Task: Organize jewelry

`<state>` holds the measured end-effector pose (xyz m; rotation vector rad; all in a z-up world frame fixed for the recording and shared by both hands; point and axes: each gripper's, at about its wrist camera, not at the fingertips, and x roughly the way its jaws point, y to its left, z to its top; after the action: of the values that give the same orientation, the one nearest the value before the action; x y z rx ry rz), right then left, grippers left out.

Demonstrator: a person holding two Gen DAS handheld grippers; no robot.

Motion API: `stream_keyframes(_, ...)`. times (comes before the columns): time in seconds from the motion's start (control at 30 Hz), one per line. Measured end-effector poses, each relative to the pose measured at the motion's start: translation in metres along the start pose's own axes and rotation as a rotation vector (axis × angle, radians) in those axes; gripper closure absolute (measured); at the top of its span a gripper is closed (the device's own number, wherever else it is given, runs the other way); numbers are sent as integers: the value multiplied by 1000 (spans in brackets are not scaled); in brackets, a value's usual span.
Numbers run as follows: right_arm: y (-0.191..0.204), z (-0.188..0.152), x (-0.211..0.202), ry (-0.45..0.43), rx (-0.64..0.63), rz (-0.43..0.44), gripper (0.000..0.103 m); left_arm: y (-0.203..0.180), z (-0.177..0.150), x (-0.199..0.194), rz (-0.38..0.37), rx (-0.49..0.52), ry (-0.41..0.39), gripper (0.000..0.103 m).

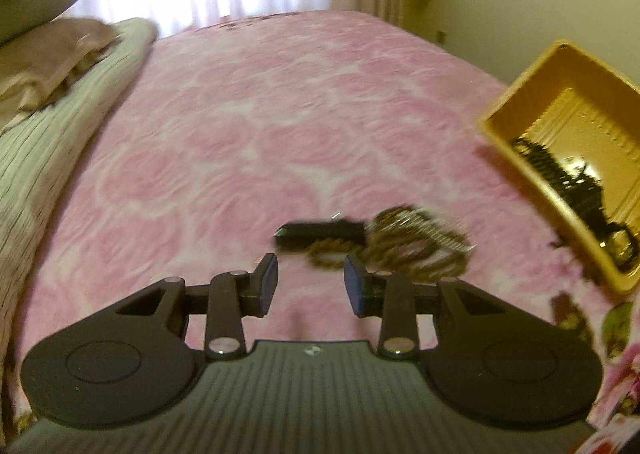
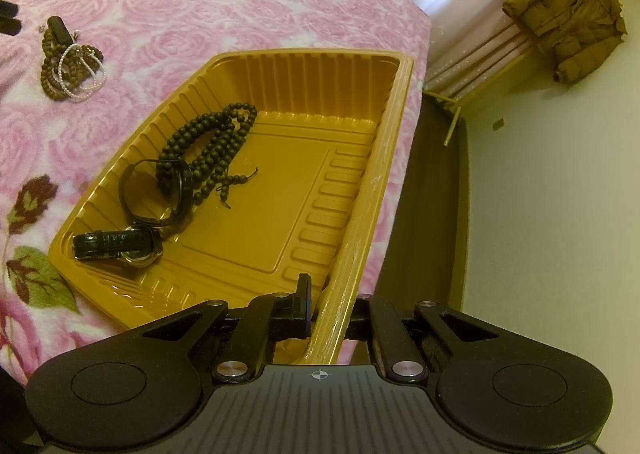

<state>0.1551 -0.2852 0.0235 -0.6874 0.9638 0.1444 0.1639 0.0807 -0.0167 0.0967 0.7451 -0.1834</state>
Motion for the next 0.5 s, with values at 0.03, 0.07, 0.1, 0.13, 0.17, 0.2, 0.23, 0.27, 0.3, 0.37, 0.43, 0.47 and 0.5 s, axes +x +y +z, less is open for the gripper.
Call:
stream_keyframes(0.03,0,0,0,0,1,1,95,4,-5,-1,9,-12,3,71)
stream_keyframes(0.07,0,0,0,0,1,0,95,9,-10,-1,16,-22,6,71)
stream_keyframes(0.1,0,0,0,0,0,0,95,13,-14,-1,21,-33,11,71)
stream_keyframes(0.13,0,0,0,1,0,0,95,14,-18,-1,25,-41,14,71)
stream_keyframes(0.17,0,0,0,0,0,0,95,16,-22,0,29,-49,18,71)
stream_keyframes(0.2,0,0,0,0,0,1,95,18,-24,1,30,-53,21,71)
stream_keyframes(0.23,0,0,0,0,0,0,95,19,-27,1,29,-57,22,71)
stream_keyframes(0.27,0,0,0,0,0,0,95,21,-28,2,26,-61,21,71)
stream_keyframes(0.3,0,0,0,0,1,0,95,21,-28,3,27,-63,17,71)
stream_keyframes(0.37,0,0,0,0,0,0,95,20,-27,6,38,-67,0,71)
stream_keyframes(0.43,0,0,0,-1,0,0,95,20,-26,10,47,-65,-16,71)
stream_keyframes(0.47,0,0,0,0,1,0,95,20,-25,14,50,-59,-22,71)
stream_keyframes(0.5,1,0,0,0,1,0,95,20,-24,17,56,-55,-27,71)
